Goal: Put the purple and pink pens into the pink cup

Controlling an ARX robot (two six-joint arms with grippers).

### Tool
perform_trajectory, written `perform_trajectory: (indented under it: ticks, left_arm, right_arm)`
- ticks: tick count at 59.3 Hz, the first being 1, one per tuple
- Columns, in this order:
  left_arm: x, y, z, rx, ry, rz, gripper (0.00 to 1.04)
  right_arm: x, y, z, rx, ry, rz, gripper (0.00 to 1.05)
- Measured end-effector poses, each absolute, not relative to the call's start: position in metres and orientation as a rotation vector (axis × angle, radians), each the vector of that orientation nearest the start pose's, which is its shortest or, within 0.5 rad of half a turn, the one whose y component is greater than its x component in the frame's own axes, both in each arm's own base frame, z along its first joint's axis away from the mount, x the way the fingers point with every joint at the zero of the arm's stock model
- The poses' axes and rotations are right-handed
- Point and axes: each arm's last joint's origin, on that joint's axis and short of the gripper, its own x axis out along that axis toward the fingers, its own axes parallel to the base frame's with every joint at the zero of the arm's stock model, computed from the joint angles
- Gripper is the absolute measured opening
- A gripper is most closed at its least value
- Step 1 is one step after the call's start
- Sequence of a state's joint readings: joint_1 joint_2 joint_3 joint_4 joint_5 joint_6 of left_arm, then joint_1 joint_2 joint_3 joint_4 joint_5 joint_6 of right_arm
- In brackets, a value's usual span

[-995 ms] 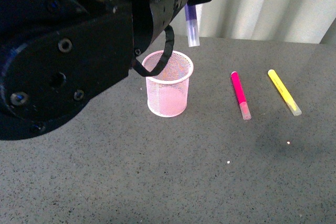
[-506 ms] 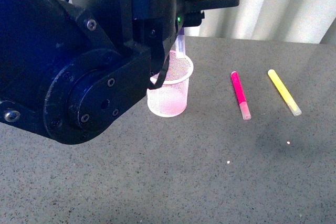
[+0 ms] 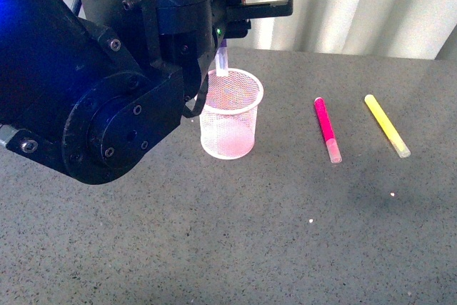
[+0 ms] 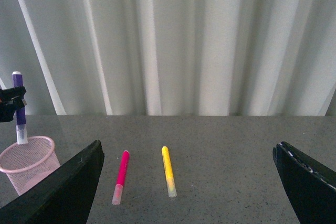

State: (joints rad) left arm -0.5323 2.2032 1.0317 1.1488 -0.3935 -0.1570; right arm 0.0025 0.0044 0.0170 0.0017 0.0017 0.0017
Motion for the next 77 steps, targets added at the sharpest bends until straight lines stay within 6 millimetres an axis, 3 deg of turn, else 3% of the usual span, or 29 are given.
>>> perform_trajectory:
  ticks: [40,54,59,68,77]
  left_arm:
    - [0.357,-0.207,0.096,-0.149,0.106,-0.152,0.13]
    - [0.359,-0.195,0.094,-0.261,0.197,-0.111,0.53]
    - [0.36,-0.185,0.113,-0.302,0.192,-0.12,0.74]
    - [0.349,-0.169,0.145,-0.268,0.209,-0.189,0.99]
    - [0.32,-0.147,0.166,-0.115,0.39,-0.333,0.98]
  right_arm:
    - [0.097,0.0,0.169,0.002,-0.014,0.001,0.98]
    - [0.097,0.0,0.169,0.002,-0.014,0.001,0.98]
    - [0.097,0.0,0.169,0.002,-0.014,0.001,0.98]
    - [0.097,0.0,0.169,0.002,-0.014,0.001,0.98]
    - [0.097,0.0,0.169,0.002,-0.014,0.001,0.98]
